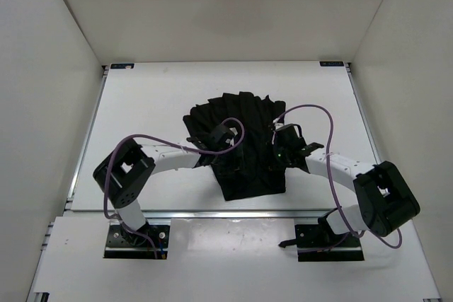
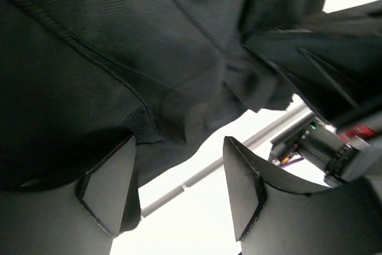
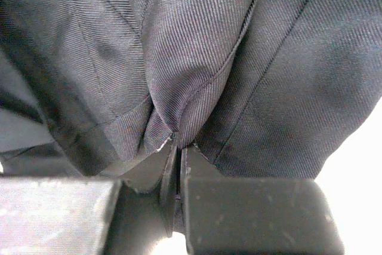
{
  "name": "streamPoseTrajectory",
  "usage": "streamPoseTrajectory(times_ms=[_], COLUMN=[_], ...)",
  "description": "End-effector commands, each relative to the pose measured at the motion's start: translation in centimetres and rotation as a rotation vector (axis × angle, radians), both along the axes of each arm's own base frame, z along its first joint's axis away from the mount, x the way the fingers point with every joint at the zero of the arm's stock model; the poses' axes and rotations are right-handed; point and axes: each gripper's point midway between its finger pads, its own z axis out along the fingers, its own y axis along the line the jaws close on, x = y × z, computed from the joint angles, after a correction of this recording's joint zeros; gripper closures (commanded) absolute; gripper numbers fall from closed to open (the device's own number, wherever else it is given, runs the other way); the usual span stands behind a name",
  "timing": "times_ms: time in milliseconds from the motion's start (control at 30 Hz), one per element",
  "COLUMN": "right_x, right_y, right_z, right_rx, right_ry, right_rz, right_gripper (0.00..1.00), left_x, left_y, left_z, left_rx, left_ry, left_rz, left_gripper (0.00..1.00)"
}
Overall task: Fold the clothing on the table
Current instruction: Flatten the skirt out
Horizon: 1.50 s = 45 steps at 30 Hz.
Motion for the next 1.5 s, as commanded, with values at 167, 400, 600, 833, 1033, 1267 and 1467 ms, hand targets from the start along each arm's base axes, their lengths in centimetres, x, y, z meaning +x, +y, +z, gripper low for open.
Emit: streamPoseTrajectory(times_ms=[167,400,600,833,1033,1267,1467], right_x=[0.5,0.3,-0.3,-0.6,1.4,3.6,1.8], right_y=[0.8,0.8,0.8,-0.2,-2.2,-2.1,-1.1], right_z=[1.6,1.9,2.2,2.9,5.5,14.6,14.4], right_rx=[0.034,0.044,0.068,0.093,0.13,0.128,0.161], right_ry=[-0.091,-0.111,-0.12,-0.139,-0.206,-0.351,-0.241], right_rz=[0.029,0.034,0.041,0.021,-0.057,-0.02,0.087], right_gripper=[1.0,1.0,1.0,0.99,1.0,1.0,0.76], left_x=[0.9,1.4,1.2,1.6,7.2,10.2,4.5], left_y=[1.0,2.2,2.2,2.6,3.1,9.0,18.5], left_z=[-2.2,-4.2,-5.4,-6.1,0.7,17.6,12.9], left_rx=[0.103,0.216,0.251,0.269,0.213,0.028,0.03], left_ry=[0.01,0.006,0.015,0.008,-0.131,-0.4,-0.325], left_rz=[0.049,0.047,0.022,0.021,0.031,0.188,0.316], left_gripper=[0.33,0.42,0.6,1.0,1.0,1.0,1.0])
